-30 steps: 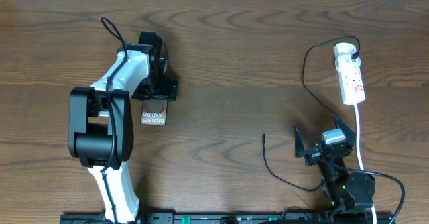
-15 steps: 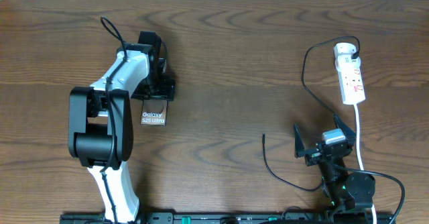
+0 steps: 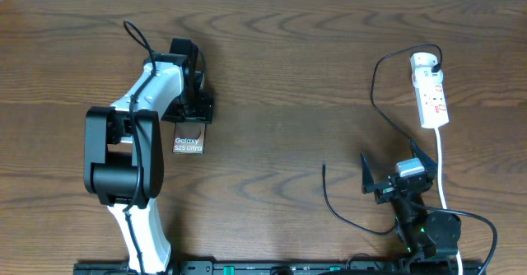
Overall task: Plug charger to phone and switch on socket
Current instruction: 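Lower the left gripper and grasp the phone's top edge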
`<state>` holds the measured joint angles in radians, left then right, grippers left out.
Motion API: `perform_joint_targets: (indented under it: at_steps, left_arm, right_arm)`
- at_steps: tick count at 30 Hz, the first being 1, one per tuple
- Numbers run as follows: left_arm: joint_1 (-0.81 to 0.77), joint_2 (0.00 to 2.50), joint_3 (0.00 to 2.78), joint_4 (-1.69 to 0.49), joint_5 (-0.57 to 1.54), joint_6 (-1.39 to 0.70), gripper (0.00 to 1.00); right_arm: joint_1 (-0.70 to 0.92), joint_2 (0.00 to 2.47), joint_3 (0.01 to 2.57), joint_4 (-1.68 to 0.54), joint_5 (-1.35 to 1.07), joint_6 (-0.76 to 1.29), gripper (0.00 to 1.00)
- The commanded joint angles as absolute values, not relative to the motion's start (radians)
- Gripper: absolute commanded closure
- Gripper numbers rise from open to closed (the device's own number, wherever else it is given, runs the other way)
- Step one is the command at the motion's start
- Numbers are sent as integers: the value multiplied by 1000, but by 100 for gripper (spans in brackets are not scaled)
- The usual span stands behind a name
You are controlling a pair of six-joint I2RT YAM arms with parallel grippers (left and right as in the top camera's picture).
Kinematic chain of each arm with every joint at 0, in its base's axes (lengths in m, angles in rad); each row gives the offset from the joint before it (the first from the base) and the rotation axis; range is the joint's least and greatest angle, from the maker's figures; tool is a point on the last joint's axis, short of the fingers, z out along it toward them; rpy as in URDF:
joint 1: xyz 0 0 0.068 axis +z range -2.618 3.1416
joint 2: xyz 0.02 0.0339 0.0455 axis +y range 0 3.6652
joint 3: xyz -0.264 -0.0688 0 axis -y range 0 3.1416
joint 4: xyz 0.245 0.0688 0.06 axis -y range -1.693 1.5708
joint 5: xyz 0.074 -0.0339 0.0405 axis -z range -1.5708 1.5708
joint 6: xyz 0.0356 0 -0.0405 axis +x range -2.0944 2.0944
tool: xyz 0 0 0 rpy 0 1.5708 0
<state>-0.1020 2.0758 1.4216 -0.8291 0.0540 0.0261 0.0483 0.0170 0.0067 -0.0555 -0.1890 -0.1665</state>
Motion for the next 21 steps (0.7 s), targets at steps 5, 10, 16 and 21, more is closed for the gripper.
perform_joint_targets:
  at_steps: [5, 10, 16, 21]
  left_arm:
    - [-103, 2093, 1398, -828, 40, 26, 36]
    - [-103, 2093, 1398, -828, 40, 26, 48]
    - [-103, 2093, 1398, -827, 40, 26, 70]
    - [-103, 2093, 1398, -820, 40, 26, 92]
  right_arm:
    - [54, 14, 6, -60, -186, -173, 1]
    - [54, 14, 6, -60, -186, -173, 1]
    - [54, 14, 6, -60, -186, -173, 1]
    - [54, 14, 6, -60, -186, -173, 1]
